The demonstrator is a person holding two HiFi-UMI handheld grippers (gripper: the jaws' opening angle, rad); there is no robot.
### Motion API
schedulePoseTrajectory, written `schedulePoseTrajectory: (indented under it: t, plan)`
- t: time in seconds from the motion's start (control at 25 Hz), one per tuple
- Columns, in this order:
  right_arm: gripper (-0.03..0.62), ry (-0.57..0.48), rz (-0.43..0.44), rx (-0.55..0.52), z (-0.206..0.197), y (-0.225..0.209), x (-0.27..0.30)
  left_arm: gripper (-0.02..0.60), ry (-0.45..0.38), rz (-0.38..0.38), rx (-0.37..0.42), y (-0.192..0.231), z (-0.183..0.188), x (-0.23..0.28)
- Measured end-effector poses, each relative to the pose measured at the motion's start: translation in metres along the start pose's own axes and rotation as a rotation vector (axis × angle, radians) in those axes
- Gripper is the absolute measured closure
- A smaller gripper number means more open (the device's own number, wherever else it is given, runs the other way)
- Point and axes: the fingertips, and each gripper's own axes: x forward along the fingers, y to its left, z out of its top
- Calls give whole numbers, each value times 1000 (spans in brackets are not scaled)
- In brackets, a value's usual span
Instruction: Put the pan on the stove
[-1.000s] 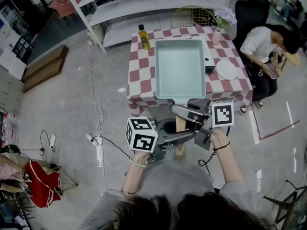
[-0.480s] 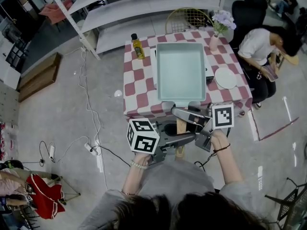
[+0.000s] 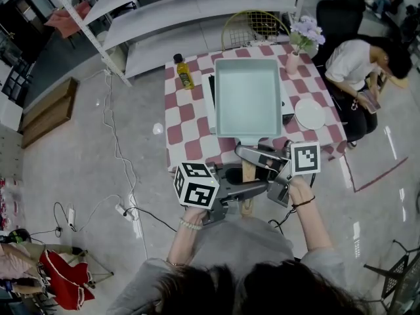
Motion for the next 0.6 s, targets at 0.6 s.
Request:
schedulePoseTrajectory:
  t: [0.6]
  plan:
    - [404, -25, -13, 17, 37, -37, 26, 410, 23, -16, -18, 47, 28, -15]
